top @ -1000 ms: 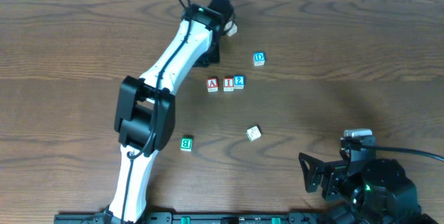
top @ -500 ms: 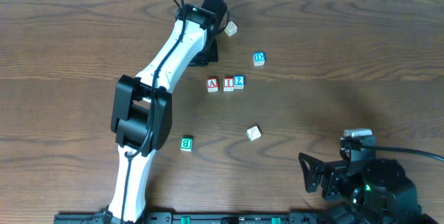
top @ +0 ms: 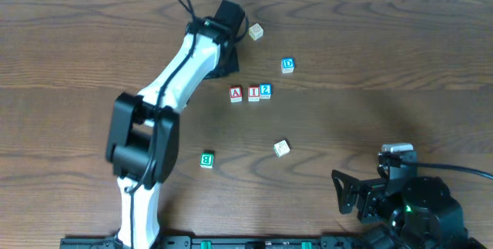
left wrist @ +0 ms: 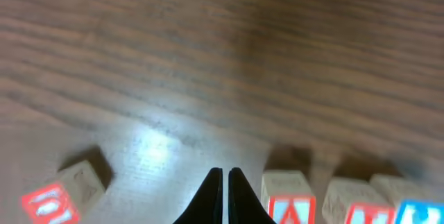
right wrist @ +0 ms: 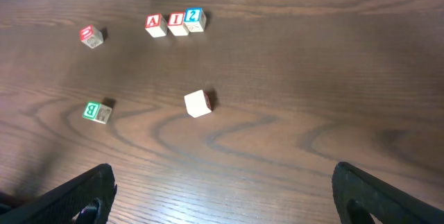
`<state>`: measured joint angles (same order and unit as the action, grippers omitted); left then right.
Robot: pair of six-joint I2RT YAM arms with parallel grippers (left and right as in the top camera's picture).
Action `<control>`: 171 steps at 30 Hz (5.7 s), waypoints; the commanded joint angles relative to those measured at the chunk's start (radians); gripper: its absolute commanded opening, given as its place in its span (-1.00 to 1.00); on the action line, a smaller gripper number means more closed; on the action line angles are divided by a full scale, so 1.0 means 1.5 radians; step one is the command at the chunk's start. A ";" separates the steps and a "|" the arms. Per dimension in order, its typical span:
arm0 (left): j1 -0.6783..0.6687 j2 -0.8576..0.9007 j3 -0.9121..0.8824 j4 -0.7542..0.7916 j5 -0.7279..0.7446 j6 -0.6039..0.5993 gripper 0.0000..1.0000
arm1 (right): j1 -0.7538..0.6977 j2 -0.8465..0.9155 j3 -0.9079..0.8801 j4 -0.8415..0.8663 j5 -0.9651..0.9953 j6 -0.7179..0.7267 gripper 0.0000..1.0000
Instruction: Spell out Ai2
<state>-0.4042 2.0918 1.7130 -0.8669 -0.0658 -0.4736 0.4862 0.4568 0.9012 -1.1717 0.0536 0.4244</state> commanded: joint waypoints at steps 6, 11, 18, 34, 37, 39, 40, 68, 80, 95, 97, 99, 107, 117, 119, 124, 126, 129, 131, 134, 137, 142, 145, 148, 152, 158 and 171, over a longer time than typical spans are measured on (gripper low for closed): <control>-0.005 -0.079 -0.159 0.080 0.044 -0.025 -0.88 | -0.001 0.000 -0.003 -0.002 0.007 -0.007 0.99; -0.019 -0.094 -0.229 0.141 0.045 -0.034 -0.88 | -0.001 0.000 -0.003 -0.002 0.007 -0.007 0.99; -0.020 -0.085 -0.243 0.183 0.062 -0.028 -0.88 | -0.001 0.000 -0.003 -0.002 0.007 -0.007 0.99; -0.018 -0.051 -0.245 0.220 0.081 -0.013 -0.88 | -0.001 0.000 -0.003 -0.002 0.007 -0.007 0.98; -0.019 -0.043 -0.245 0.228 0.094 -0.012 -0.88 | -0.001 0.000 -0.003 -0.002 0.007 -0.007 0.98; -0.019 -0.043 -0.245 0.233 0.095 -0.006 -0.88 | -0.001 0.000 -0.003 -0.002 0.007 -0.007 0.99; -0.019 -0.043 -0.245 0.235 0.095 -0.001 -0.88 | -0.001 0.000 -0.003 -0.002 0.007 -0.007 0.99; -0.019 -0.043 -0.245 0.262 0.117 0.034 -0.89 | -0.001 0.000 -0.003 -0.002 0.007 -0.007 0.98; -0.019 -0.043 -0.245 0.269 0.131 0.057 -0.88 | -0.001 0.000 -0.003 -0.002 0.007 -0.007 0.99; -0.019 -0.043 -0.245 0.289 0.149 0.075 -0.89 | -0.001 0.000 -0.003 -0.002 0.007 -0.007 0.99; -0.019 -0.043 -0.245 0.289 0.149 0.075 -0.88 | -0.001 0.000 -0.003 -0.002 0.007 -0.007 0.99; -0.019 -0.043 -0.245 0.289 0.149 0.075 -0.88 | -0.001 0.000 -0.003 -0.002 0.007 -0.007 0.98; -0.019 -0.043 -0.245 0.284 0.149 0.049 -0.88 | -0.001 0.000 -0.003 -0.002 0.007 -0.007 0.99; -0.020 -0.043 -0.245 0.279 0.164 0.031 -0.88 | -0.001 0.000 -0.003 -0.002 0.007 -0.007 0.98; -0.020 -0.043 -0.245 0.277 0.165 0.031 -0.88 | -0.001 0.000 -0.003 -0.002 0.007 -0.007 0.98; -0.020 -0.043 -0.245 0.269 0.164 0.026 -0.89 | -0.001 0.000 -0.003 -0.002 0.007 -0.007 0.99; -0.020 -0.043 -0.245 0.269 0.159 0.026 -0.88 | -0.001 0.000 -0.003 -0.002 0.007 -0.007 0.99; -0.020 -0.043 -0.245 0.267 0.128 0.027 -0.88 | -0.001 0.000 -0.003 -0.002 0.007 -0.007 0.99; -0.019 -0.043 -0.244 0.268 0.100 0.033 -0.88 | -0.001 0.000 -0.003 -0.002 0.007 -0.007 0.99; -0.007 -0.043 -0.237 0.264 0.034 0.047 -0.88 | -0.001 0.000 -0.003 -0.002 0.007 -0.007 0.99; 0.014 -0.053 -0.205 0.239 0.025 0.060 -0.88 | -0.001 0.000 -0.003 -0.002 0.007 -0.007 0.98; 0.040 -0.108 -0.107 0.138 0.023 0.110 -0.88 | -0.001 0.000 -0.003 -0.002 0.007 -0.007 0.99; 0.040 -0.157 -0.059 0.078 0.021 0.142 -0.17 | -0.001 0.000 -0.003 -0.002 0.007 -0.007 0.99; 0.037 -0.236 -0.027 0.030 0.022 0.144 0.66 | -0.001 0.000 -0.003 -0.002 0.007 -0.007 0.99; 0.037 -0.347 -0.019 -0.009 0.031 0.130 0.91 | -0.001 0.000 -0.003 -0.002 0.007 -0.007 0.99; 0.037 -0.503 -0.019 -0.054 0.114 0.086 0.91 | -0.001 0.000 -0.003 -0.002 0.007 -0.007 0.98; 0.037 -0.665 -0.019 -0.143 0.111 0.087 0.90 | -0.001 0.000 -0.003 -0.002 0.007 -0.007 0.98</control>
<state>-0.3496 1.1019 1.6745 -1.0561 0.0982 -0.3401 0.4862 0.4568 0.9009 -1.1740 0.0532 0.4240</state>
